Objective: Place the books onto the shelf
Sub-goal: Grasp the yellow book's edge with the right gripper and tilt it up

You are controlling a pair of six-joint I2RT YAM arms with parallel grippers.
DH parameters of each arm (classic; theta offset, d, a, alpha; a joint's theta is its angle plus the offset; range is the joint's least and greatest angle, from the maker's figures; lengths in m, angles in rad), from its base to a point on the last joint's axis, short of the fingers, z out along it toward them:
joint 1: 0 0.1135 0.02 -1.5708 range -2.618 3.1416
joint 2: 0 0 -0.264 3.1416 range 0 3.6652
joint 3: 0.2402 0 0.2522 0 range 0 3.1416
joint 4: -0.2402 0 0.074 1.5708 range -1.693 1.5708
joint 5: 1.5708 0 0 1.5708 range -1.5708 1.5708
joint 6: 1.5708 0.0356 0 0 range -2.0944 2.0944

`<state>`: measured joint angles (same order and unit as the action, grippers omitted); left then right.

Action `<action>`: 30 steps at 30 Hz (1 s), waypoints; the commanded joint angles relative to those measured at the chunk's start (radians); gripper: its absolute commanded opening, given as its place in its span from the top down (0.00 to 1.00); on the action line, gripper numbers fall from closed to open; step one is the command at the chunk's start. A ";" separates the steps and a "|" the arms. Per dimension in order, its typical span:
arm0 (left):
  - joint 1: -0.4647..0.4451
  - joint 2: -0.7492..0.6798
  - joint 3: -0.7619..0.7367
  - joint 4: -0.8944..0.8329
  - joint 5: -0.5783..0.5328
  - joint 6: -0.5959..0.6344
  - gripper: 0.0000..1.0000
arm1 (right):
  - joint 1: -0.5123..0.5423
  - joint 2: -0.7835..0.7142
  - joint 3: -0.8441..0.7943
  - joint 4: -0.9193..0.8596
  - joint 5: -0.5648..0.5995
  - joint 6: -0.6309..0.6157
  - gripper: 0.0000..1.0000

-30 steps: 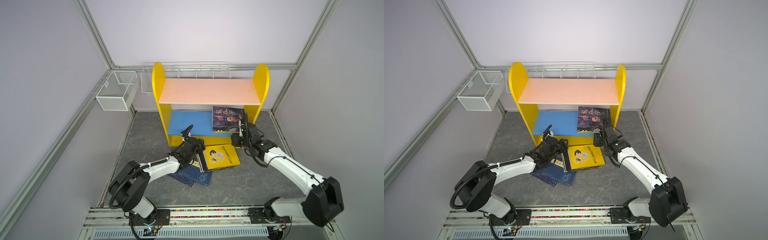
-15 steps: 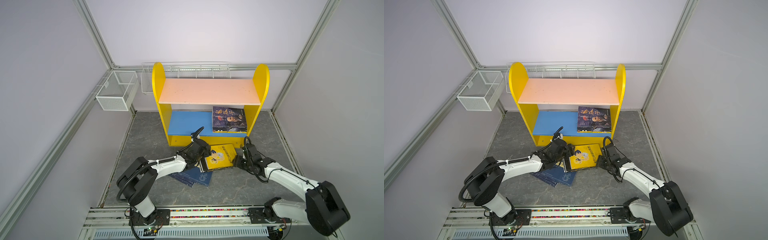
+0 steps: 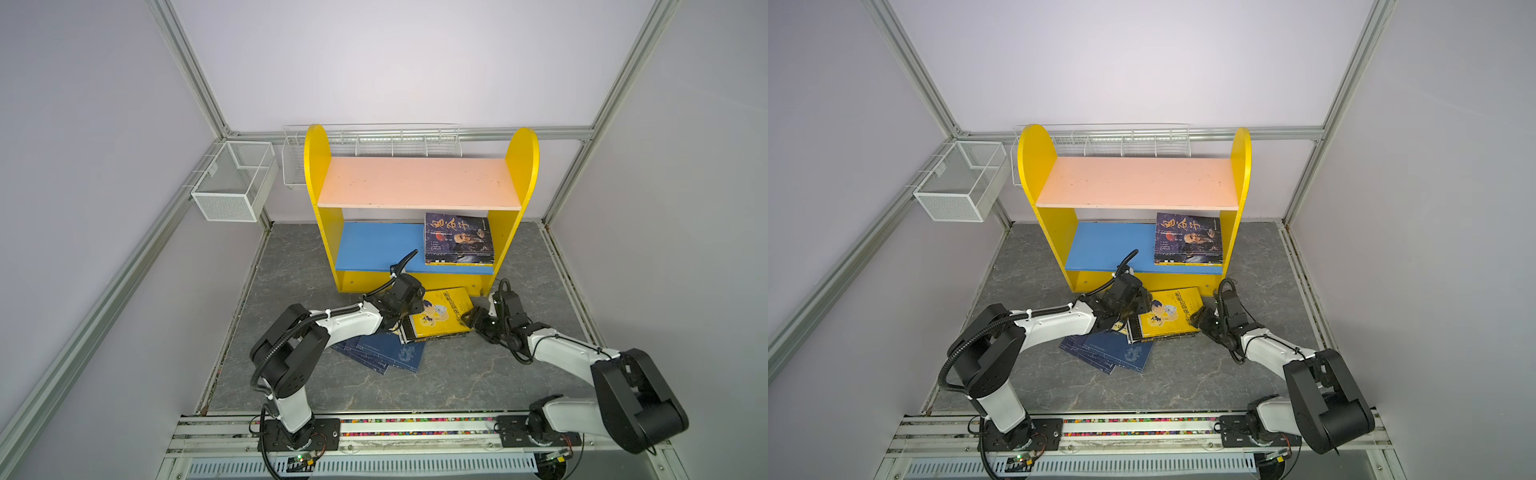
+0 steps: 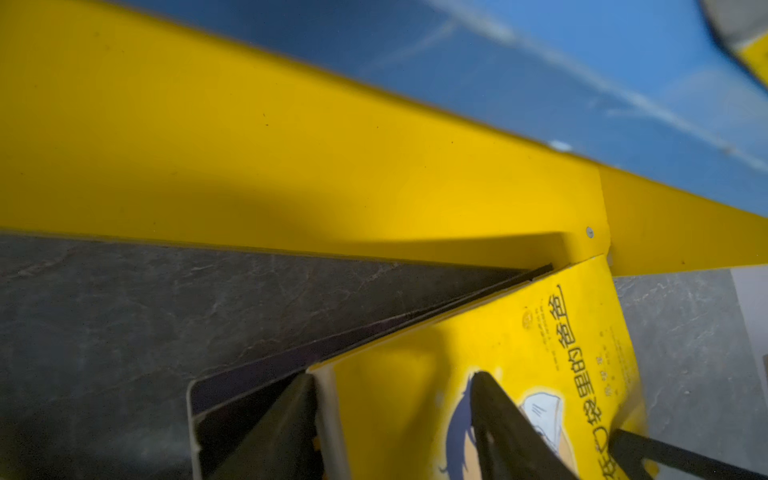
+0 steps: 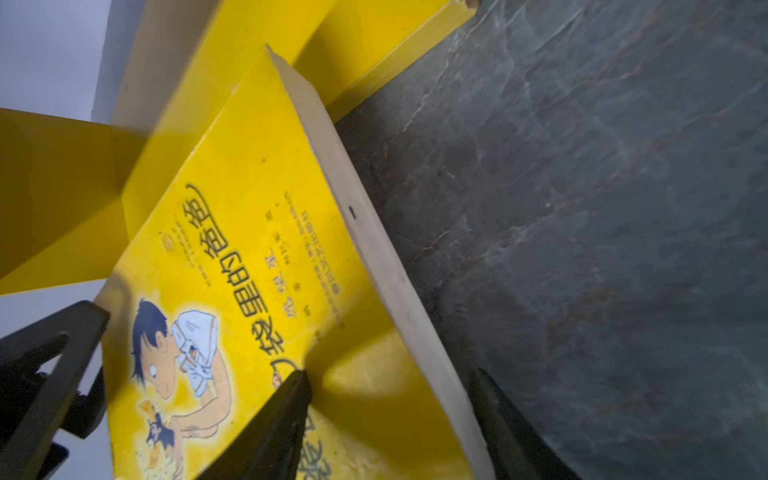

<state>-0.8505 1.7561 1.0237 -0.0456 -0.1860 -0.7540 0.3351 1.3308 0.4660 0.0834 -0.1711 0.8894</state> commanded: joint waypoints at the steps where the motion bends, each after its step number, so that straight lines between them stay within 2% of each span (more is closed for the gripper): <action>1: -0.002 0.029 0.016 -0.061 0.029 0.009 0.44 | 0.001 -0.014 -0.024 0.040 -0.058 0.009 0.41; 11: -0.005 0.046 0.021 -0.024 0.080 0.032 0.47 | 0.007 -0.200 0.008 0.025 -0.060 -0.100 0.60; 16: -0.013 0.040 0.000 0.051 0.135 0.059 0.47 | 0.011 -0.176 -0.003 0.085 -0.063 -0.078 0.64; 23: -0.024 0.041 -0.006 0.108 0.186 0.093 0.47 | 0.046 -0.118 -0.034 0.264 -0.064 0.002 0.66; 30: -0.025 0.029 -0.019 0.117 0.170 0.095 0.48 | 0.094 -0.186 -0.027 0.204 0.014 -0.040 0.86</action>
<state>-0.8452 1.7794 1.0199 0.0170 -0.0940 -0.6712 0.3878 1.1847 0.4446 0.2806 -0.1165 0.8974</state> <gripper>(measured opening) 0.524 0.233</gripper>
